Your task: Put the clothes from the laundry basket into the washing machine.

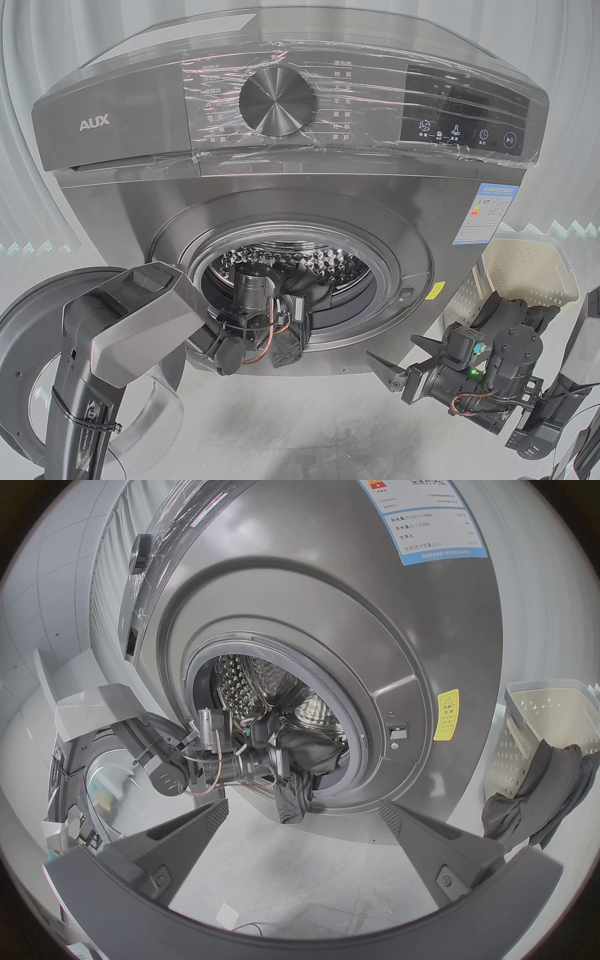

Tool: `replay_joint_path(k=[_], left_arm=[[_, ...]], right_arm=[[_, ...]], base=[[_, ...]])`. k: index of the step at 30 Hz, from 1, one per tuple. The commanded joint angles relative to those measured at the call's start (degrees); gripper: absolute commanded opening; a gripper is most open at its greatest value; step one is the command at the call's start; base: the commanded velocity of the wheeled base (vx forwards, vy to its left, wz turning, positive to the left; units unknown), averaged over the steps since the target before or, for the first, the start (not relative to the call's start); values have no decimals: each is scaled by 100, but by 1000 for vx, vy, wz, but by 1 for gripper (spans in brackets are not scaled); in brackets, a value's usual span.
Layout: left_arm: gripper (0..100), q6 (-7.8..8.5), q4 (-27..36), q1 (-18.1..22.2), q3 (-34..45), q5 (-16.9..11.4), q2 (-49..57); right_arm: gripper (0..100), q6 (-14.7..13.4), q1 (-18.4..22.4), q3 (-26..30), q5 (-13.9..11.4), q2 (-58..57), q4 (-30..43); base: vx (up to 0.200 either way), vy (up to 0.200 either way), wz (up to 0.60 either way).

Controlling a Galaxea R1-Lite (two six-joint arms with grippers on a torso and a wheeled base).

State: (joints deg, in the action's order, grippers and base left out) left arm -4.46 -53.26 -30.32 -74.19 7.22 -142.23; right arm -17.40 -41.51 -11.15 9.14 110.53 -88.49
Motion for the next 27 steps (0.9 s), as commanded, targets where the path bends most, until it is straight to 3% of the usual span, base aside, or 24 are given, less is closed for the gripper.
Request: replay_joint_path(k=[1,6,10,11,16,27], left_arm=[[0,-64,-167,35,-807,192,-253],[0,-125,-246,87,-1669,421,-560],[0,-151,-255,87,-1783,430,-587],[100,-151,-255,79,-1765,430,-587],[100,-292,-273,44,-1625,438,-569],[100,-151,-290,-62,-16,342,2]], right_arm=[[100,-1,2,-1,0,12,-1],[100,-1,2,-1,0,12,-10],[100,-1,29,-1,0,12,-10],[100,-1,38,-1,-9,12,-1],[100,-1,29,-1,0,12,-10],[100,-1,11,-1,0,12,-1]], base=[[0,0,0],[0,0,0],[0,0,0],[0,0,0],[0,0,0],[0,0,0]])
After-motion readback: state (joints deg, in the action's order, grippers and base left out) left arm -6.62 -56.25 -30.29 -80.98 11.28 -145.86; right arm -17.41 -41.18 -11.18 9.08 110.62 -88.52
